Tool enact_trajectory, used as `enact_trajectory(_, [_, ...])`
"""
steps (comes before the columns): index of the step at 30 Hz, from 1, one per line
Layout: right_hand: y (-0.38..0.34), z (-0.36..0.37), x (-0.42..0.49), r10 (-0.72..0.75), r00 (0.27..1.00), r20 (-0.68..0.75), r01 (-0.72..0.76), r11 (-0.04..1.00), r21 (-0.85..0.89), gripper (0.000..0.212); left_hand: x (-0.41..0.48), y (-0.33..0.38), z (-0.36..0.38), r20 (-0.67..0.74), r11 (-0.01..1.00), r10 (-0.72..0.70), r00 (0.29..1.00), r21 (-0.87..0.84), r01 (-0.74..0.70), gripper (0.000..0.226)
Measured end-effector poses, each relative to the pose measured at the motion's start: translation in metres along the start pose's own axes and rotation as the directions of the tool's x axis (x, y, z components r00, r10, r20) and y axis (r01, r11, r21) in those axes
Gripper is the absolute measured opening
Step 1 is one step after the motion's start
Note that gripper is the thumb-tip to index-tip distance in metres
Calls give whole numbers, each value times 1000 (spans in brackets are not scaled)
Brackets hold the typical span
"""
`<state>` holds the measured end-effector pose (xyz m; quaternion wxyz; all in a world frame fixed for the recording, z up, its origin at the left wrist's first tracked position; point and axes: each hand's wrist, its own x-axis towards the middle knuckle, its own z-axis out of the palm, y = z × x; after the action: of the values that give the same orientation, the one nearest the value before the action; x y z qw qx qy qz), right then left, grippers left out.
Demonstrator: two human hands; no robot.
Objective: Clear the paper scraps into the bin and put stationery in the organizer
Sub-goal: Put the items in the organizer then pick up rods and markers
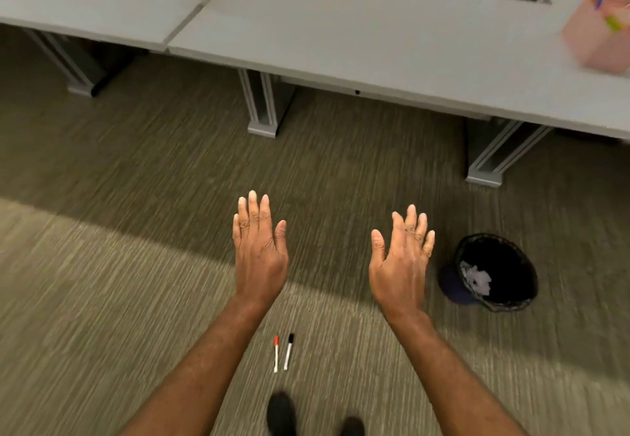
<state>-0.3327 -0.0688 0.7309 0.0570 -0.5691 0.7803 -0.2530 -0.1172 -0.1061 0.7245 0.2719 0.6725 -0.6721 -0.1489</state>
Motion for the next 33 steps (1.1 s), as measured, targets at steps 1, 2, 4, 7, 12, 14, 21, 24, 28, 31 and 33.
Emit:
enact_trajectory(1, [2,7,-9,-2,1000,16,2,1000,-2,52,-11,-10,2,5,1000,-21,1000,10,21,55])
enact_trajectory(2, [4,15,-16,-3,1000,31,3,1000,-3,52,-21,-18,3,10,999,-38,999,26,38,55])
enact_trajectory(4, [9,31,-31,-14,998,67,14,1000,1,52,-39,-36,8,10,996,-75,997,51,74,55])
enact_trajectory(7, [18,55,-55,-15,994,111,14,1000,17,52,-64,-63,17,10,990,-118,993,76,117,55])
enact_trajectory(12, [32,112,-111,0,978,208,-4,1000,19,52,-107,-128,43,46,980,-169,985,118,163,57])
enact_trajectory(14, [35,144,-136,8,970,243,-12,1000,14,52,-122,-161,58,73,977,-183,980,129,173,58])
enact_trajectory(21, [32,268,-214,30,936,352,-12,998,-54,58,-163,-289,113,193,974,-180,964,173,147,56])
enact_trajectory(24, [31,309,-240,49,925,376,-17,996,-87,57,-175,-331,135,276,975,-171,946,183,123,58])
enact_trajectory(28, [43,376,-272,131,901,415,-98,990,-101,58,-191,-392,177,312,969,-219,925,176,171,56])
enact_trajectory(31, [61,440,-295,200,873,446,-166,980,-113,57,-209,-443,223,314,949,-298,901,201,244,56])
enact_trajectory(33, [75,485,-309,232,854,466,-199,973,-121,53,-224,-476,258,347,936,-330,878,240,257,55])
